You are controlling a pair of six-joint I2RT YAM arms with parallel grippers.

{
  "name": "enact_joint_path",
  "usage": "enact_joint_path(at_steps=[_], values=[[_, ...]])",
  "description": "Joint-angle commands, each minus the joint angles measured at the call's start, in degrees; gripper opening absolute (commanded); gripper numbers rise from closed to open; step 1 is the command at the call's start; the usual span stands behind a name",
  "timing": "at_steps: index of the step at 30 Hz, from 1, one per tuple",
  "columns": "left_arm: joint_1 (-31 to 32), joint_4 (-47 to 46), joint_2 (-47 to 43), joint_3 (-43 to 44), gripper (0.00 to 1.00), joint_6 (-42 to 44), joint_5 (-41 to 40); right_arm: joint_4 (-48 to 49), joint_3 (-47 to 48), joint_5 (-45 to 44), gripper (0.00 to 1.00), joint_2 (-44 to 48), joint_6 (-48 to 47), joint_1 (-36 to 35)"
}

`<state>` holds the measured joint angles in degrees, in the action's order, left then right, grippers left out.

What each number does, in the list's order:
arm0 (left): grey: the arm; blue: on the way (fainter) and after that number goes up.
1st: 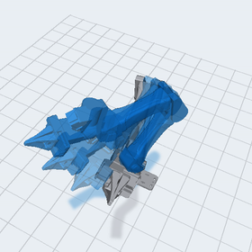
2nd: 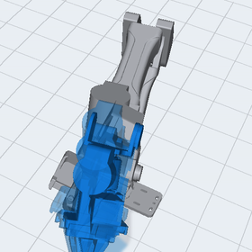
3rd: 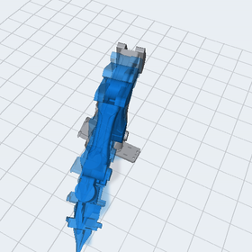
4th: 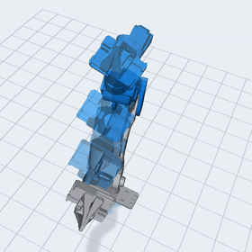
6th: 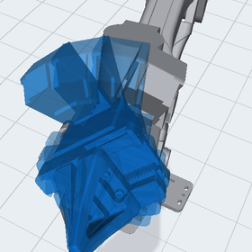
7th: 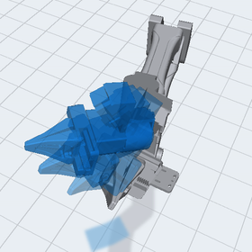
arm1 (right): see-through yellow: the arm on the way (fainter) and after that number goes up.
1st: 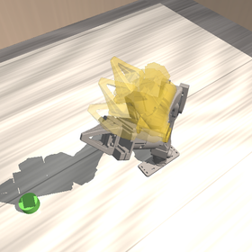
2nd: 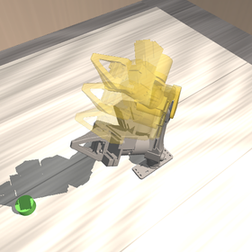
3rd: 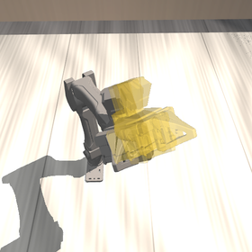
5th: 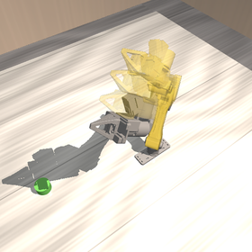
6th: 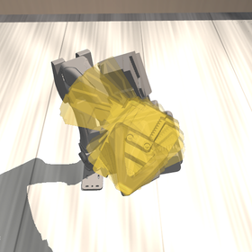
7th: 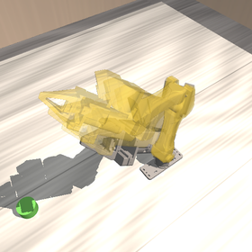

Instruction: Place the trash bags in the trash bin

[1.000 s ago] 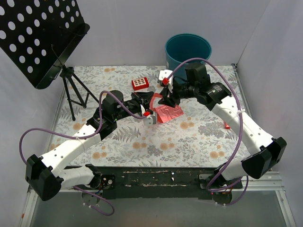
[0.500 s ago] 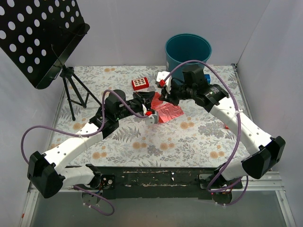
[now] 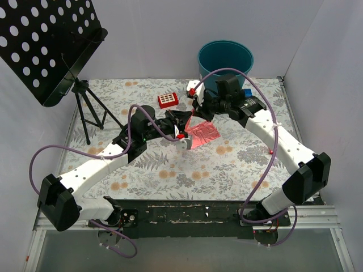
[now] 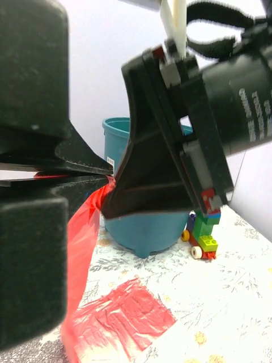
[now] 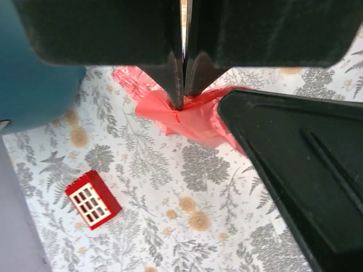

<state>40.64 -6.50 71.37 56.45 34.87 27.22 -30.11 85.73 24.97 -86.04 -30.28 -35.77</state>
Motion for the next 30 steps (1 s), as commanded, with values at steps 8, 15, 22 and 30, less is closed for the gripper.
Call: enact_joint_path(at_steps=[8,15,22,30], values=[[0.3,-1.4,5.2,2.4,0.0,1.8,-12.8,-0.9,5.7,1.3,0.01,4.3,1.1,-10.0],[-0.7,-4.2,3.3,4.3,0.0,-1.7,-12.6,1.2,-0.2,-3.7,0.01,3.4,0.1,-3.4],[-0.7,-3.3,0.5,1.4,0.0,-0.9,-12.6,1.5,-2.2,-1.3,0.01,4.7,1.3,-2.0],[-0.6,-1.3,2.4,2.1,0.0,-0.3,-7.1,5.0,0.4,-2.4,0.01,5.4,5.8,-2.2]])
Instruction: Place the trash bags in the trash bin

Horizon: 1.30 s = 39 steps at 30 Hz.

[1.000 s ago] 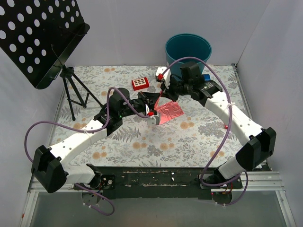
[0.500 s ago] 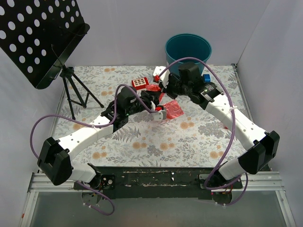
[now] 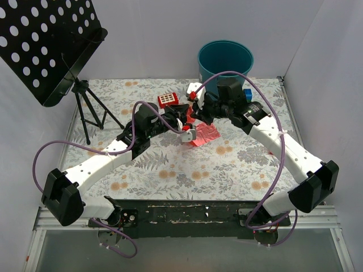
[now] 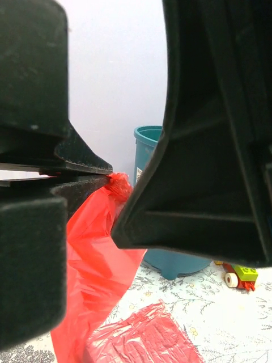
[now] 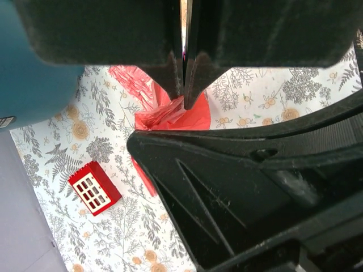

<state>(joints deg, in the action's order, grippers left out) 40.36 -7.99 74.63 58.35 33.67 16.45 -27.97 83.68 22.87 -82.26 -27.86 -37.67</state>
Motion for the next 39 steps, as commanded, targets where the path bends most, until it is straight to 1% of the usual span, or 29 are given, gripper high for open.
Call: enact_joint_path(at_steps=[1,4,7,10,14,16,18,20,21,23,25,29,32,36,39], values=[[-0.3,0.1,-1.4,0.1,0.0,1.0,5.6,3.7,1.8,-2.4,0.01,1.7,3.1,0.0],[-0.2,-1.0,-3.0,-0.1,0.0,0.6,8.9,4.7,-0.1,-5.6,0.01,0.6,1.1,1.2],[-0.2,-1.9,-3.8,-0.3,0.0,0.5,9.1,4.5,-0.8,-4.9,0.01,0.3,1.1,1.6],[-0.2,-1.8,-3.2,-0.7,0.0,0.9,7.2,4.2,-0.1,-1.9,0.01,0.7,3.2,1.1],[-0.1,-2.2,-1.4,-1.2,0.0,1.6,3.6,2.8,2.2,5.9,0.01,1.8,3.3,-0.6],[-0.1,-2.6,-0.5,-1.0,0.0,1.4,2.3,2.6,2.6,7.9,0.01,1.8,4.4,-0.6],[-0.2,-3.1,-0.1,-0.6,0.0,0.8,2.0,3.2,1.5,6.1,0.01,1.8,5.1,-0.6],[-0.1,-4.2,-0.6,-0.6,0.0,-0.1,3.4,5.2,-0.5,1.7,0.01,1.8,5.9,-0.4],[-0.2,-4.2,-1.2,-0.8,0.0,-0.4,4.5,5.8,-1.1,0.9,0.01,1.5,6.1,0.4],[-0.2,-3.5,-2.6,-1.3,0.0,-0.5,6.1,6.4,-1.3,0.9,0.01,0.7,7.9,2.8],[-0.2,-0.7,-3.8,-1.7,0.0,0.3,7.4,7.3,-0.9,0.4,0.01,0.3,9.3,4.5],[-0.2,-0.1,-5.7,-3.4,0.0,0.0,7.5,6.4,0.9,0.9,0.01,-0.1,7.1,4.6],[-0.2,-0.5,-4.3,-2.5,0.0,-0.5,5.4,5.3,0.4,2.2,0.01,0.6,6.5,3.1],[-0.2,-4.7,-1.5,-2.0,0.0,-0.5,0.9,4.2,-1.3,3.7,0.01,3.5,6.7,-0.7],[-0.1,-4.4,-0.5,-0.9,0.0,-0.8,0.9,4.9,-2.6,4.4,0.01,4.8,7.3,-2.1]])
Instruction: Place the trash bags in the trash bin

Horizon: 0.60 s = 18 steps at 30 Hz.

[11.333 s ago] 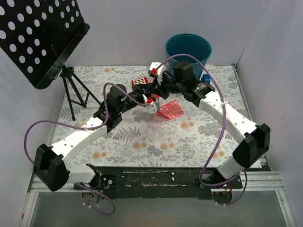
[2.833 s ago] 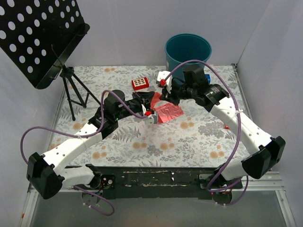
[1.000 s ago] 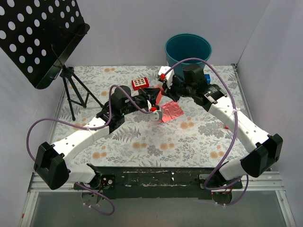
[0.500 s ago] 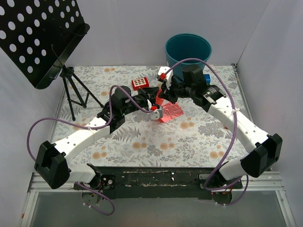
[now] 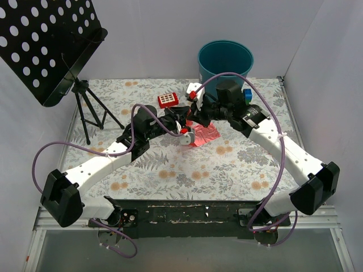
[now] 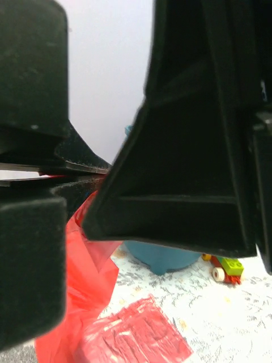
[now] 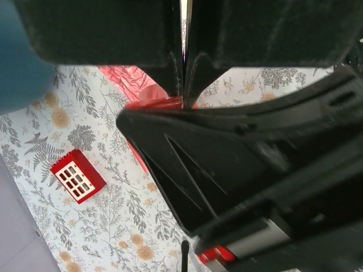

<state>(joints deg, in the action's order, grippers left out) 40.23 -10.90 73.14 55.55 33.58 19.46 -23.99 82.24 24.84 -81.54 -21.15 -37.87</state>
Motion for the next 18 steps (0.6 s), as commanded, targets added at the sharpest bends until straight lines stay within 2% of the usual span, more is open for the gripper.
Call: enact_joint_path(at_steps=[1,3,4,6,7,10,12,14,18], values=[[-0.1,-1.4,0.9,1.9,0.0,-0.9,-1.4,1.4,-1.2,1.0,0.01,4.1,1.5,-1.9],[-0.1,-1.6,0.1,1.2,0.0,-1.0,0.0,1.1,-0.7,-2.3,0.01,4.2,1.5,-1.4],[-0.1,-1.7,-0.6,1.0,0.0,-1.1,0.4,-0.1,0.5,-2.9,0.05,4.3,0.7,-0.8],[-0.1,-1.6,-2.2,0.5,0.0,-1.6,0.7,-4.5,2.7,-3.0,0.32,4.5,-0.5,1.2],[-0.2,-1.1,-3.2,0.3,0.0,-1.8,1.1,-6.6,4.3,-1.6,0.42,4.8,-0.6,2.6],[-1.2,-0.4,-5.7,-1.2,0.0,-1.9,3.5,-14.1,9.2,7.2,0.59,5.1,1.1,8.5],[-1.5,-1.2,-7.6,-2.9,0.0,-1.9,5.4,-17.0,13.3,13.3,0.64,4.7,4.1,12.5],[-1.4,-1.5,-8.9,-4.0,0.0,-1.4,7.3,-18.0,16.6,17.2,0.64,3.6,6.4,14.8],[-1.5,-1.8,-10.2,-5.1,0.0,-0.5,10.6,-17.8,18.7,22.3,0.66,0.7,6.8,15.5]])
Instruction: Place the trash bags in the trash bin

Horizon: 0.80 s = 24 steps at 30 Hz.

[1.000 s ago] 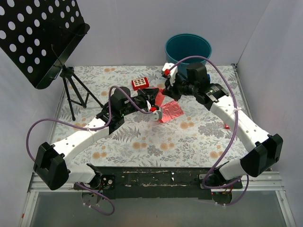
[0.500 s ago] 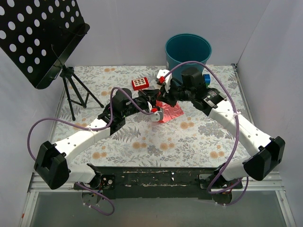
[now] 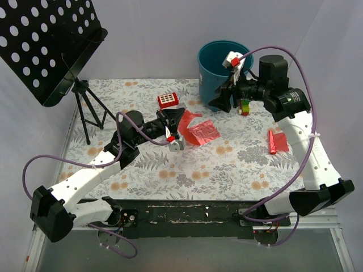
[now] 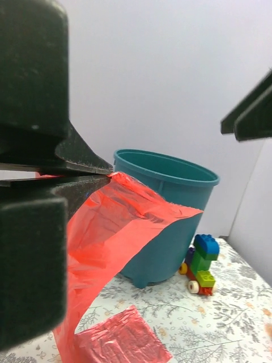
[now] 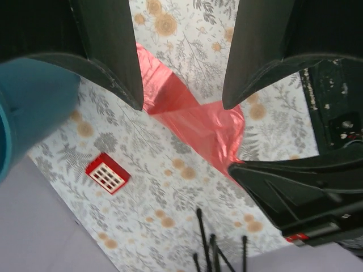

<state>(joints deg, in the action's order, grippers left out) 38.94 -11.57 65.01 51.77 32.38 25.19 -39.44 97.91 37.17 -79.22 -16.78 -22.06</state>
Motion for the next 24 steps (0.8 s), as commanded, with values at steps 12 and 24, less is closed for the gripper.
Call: enact_joint_path(at_steps=[12,24], values=[[-0.2,-1.6,-2.2,-1.1,0.0,2.0,7.3,1.5,4.8,15.0,0.71,-9.2,7.5,-4.2],[-0.2,-2.9,-2.0,-1.4,0.0,1.6,7.4,1.0,3.3,14.8,0.66,-10.6,7.1,-6.0]])
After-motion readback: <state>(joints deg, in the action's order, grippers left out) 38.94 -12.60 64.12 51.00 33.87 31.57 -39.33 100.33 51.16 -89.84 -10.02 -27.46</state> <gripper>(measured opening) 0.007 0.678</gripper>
